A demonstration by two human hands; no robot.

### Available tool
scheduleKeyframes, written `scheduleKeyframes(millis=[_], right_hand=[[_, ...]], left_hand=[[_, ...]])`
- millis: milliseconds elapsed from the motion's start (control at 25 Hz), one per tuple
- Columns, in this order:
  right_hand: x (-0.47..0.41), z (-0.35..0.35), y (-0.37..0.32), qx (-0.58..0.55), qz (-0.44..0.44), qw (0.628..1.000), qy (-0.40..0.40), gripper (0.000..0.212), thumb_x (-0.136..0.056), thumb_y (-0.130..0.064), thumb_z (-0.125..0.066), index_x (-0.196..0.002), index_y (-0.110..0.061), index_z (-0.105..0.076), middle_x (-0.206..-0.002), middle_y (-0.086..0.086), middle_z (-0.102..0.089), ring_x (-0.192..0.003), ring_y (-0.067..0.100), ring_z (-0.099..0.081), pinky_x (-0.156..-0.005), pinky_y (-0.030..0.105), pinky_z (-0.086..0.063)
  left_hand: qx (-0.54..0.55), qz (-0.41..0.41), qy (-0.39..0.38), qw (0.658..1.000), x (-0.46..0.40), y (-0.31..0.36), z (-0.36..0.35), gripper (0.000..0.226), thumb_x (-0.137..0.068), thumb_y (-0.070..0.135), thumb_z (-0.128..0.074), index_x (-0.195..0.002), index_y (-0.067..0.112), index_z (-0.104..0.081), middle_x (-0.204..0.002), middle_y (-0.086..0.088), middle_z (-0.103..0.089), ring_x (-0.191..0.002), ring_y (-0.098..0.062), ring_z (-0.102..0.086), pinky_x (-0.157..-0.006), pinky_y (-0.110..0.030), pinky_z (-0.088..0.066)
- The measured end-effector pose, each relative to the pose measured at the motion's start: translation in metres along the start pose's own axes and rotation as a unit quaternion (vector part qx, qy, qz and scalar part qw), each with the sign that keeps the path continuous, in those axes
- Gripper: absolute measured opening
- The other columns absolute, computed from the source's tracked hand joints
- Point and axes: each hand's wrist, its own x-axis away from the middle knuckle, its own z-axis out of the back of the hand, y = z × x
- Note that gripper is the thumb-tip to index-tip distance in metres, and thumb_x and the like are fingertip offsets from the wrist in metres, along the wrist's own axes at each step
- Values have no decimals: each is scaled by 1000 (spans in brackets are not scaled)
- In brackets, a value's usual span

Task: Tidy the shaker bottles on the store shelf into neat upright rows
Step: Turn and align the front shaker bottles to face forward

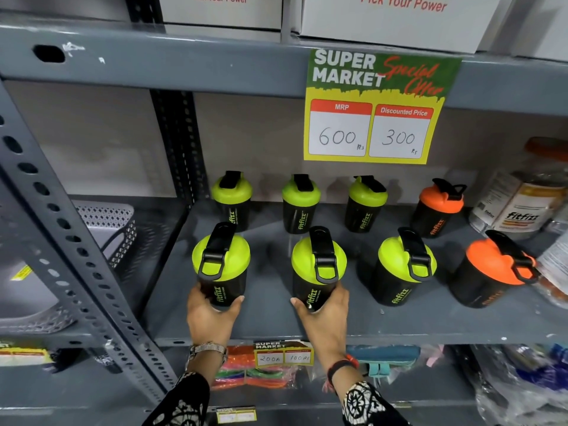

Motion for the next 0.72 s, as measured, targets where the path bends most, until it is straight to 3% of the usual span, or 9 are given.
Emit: scheduleKeyframes(millis=[360,720], right_hand=[[0,-1,1,1,1,1000,3,70,-63,-19,-83,-119,-2,-45,-116,13,-49,-109,28,-51,-91,36,-47],[-1,-1,0,4,2,1000,-5,70,-64,-21,-83,-120,-4,-44,-117,13,-48,-109,27,-52,-89,33,-46]], left_hand=[[-3,9,12,1000,-3,-6,-1,67,-55,4,-85,-110,-4,-48,-103,-25,-59,-92,-39,-58,-80,-51,-49],[-31,-3,8,999,0,-3,1,69,-56,3,-85,-112,-8,-46,-107,-27,-54,-96,-41,-55,-82,-52,-48]])
